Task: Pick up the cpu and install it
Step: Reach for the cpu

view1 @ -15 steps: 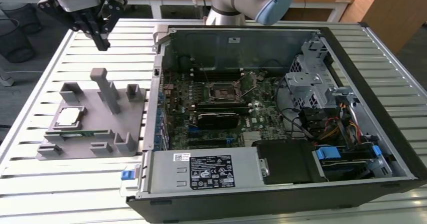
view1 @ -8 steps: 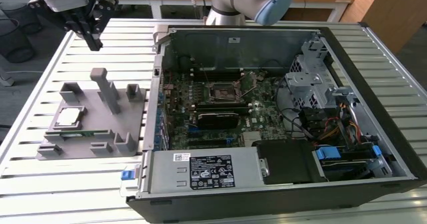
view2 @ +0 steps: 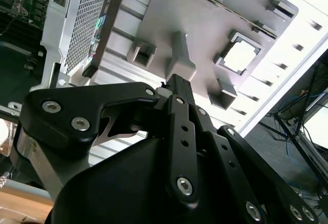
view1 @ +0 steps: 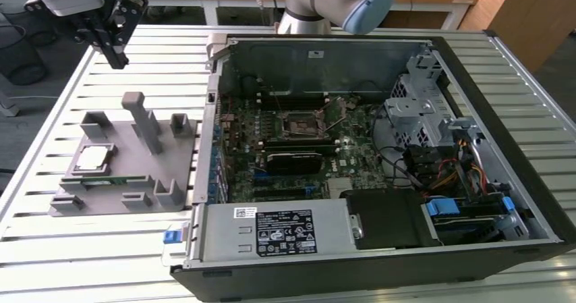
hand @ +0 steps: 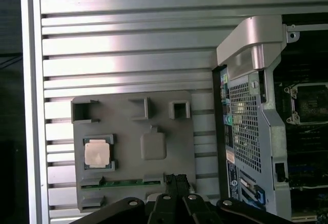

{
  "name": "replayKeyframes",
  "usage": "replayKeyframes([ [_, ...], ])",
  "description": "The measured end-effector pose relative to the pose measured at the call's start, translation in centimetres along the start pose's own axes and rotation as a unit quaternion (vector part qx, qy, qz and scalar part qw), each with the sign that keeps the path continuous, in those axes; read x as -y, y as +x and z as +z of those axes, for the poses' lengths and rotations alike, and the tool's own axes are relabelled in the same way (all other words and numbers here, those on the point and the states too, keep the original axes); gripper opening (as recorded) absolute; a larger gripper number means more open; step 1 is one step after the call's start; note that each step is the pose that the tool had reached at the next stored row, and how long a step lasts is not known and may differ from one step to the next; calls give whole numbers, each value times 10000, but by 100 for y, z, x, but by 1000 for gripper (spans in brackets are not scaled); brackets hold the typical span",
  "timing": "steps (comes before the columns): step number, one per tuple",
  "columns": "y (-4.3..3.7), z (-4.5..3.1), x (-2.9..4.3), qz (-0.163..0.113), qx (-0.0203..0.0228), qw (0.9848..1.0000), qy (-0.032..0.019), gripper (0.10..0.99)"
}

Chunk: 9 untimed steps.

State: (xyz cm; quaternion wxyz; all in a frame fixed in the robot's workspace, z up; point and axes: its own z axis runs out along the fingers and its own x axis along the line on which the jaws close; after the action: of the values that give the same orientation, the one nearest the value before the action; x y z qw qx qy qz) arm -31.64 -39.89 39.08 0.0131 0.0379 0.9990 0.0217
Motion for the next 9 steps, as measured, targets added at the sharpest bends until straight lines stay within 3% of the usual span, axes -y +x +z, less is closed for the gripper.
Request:
replayKeyframes([
  [9, 152, -3, 12, 0, -1, 10000, 0, 114],
])
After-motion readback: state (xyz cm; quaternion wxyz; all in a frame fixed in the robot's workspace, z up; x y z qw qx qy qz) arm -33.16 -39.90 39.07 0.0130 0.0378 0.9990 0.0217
